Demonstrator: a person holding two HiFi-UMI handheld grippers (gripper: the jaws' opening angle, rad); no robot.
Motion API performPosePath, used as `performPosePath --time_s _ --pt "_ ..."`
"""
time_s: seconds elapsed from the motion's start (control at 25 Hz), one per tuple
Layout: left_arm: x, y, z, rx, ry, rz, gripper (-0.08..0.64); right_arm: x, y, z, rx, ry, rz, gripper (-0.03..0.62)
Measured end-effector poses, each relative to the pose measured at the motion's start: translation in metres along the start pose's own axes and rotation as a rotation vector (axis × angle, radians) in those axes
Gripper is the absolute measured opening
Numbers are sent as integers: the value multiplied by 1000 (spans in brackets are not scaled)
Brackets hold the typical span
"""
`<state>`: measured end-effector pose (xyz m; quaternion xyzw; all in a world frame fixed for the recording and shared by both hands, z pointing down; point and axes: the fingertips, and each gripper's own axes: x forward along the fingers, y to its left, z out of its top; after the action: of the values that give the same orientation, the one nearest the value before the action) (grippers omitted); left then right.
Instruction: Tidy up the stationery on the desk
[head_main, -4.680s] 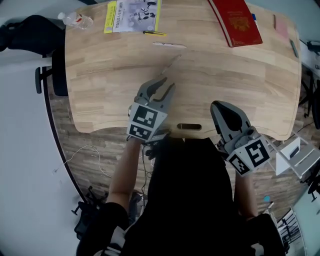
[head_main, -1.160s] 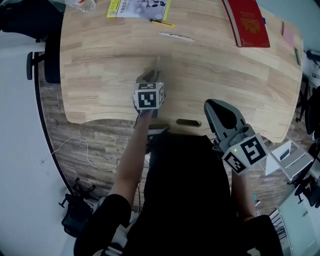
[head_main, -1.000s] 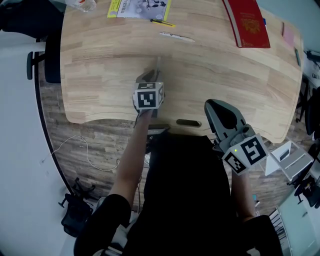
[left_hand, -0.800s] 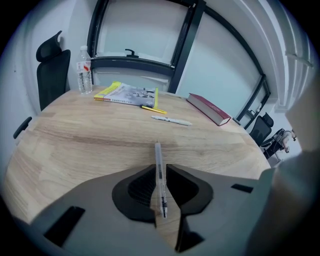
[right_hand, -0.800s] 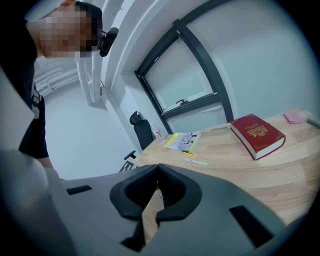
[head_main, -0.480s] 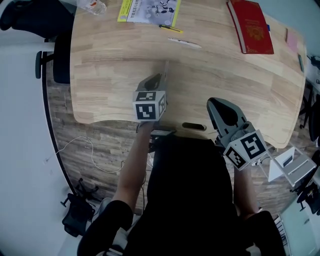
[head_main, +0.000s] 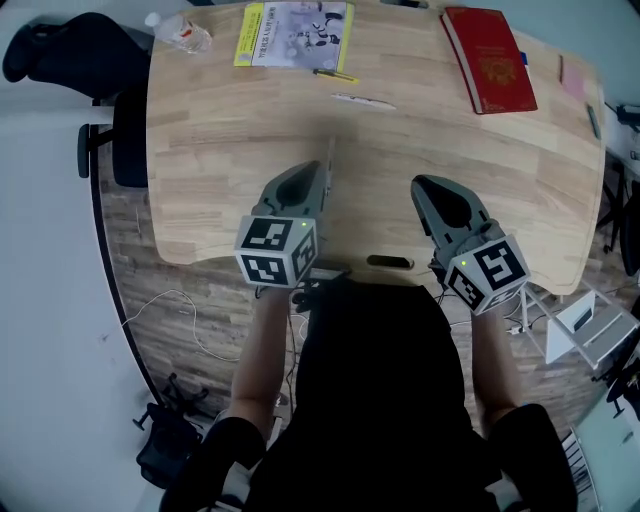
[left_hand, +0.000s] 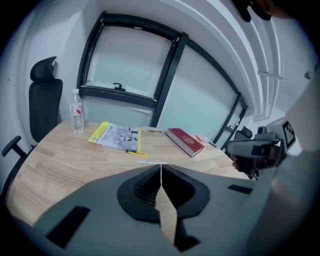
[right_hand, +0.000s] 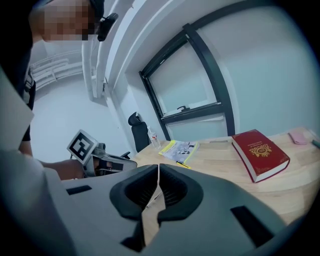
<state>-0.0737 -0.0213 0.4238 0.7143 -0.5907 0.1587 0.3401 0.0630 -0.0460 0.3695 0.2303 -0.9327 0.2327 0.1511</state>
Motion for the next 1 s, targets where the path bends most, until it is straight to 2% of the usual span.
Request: performPosePath --time_s 0.16,0.4,0.52,0.72,0.8,1.0 --pt "-13 -5 19 9 -54 -27 38 22 -8 0 -41 20 0 21" --pt "-18 2 26 -31 -95 -41 38 66 -17 -13 -70 59 20 25" --pt "-19 3 25 -23 -88 -59 38 88 -28 -28 -99 113 19 69" --pt "-20 7 22 -3 -72 -87 38 120 -46 -48 -146 189 19 83" --pt "-18 10 21 4 -71 -96 38 131 -48 -51 -158 202 21 109" --pt "-12 21 22 -15 -78 -110 38 165 -66 -62 -246 264 -18 147"
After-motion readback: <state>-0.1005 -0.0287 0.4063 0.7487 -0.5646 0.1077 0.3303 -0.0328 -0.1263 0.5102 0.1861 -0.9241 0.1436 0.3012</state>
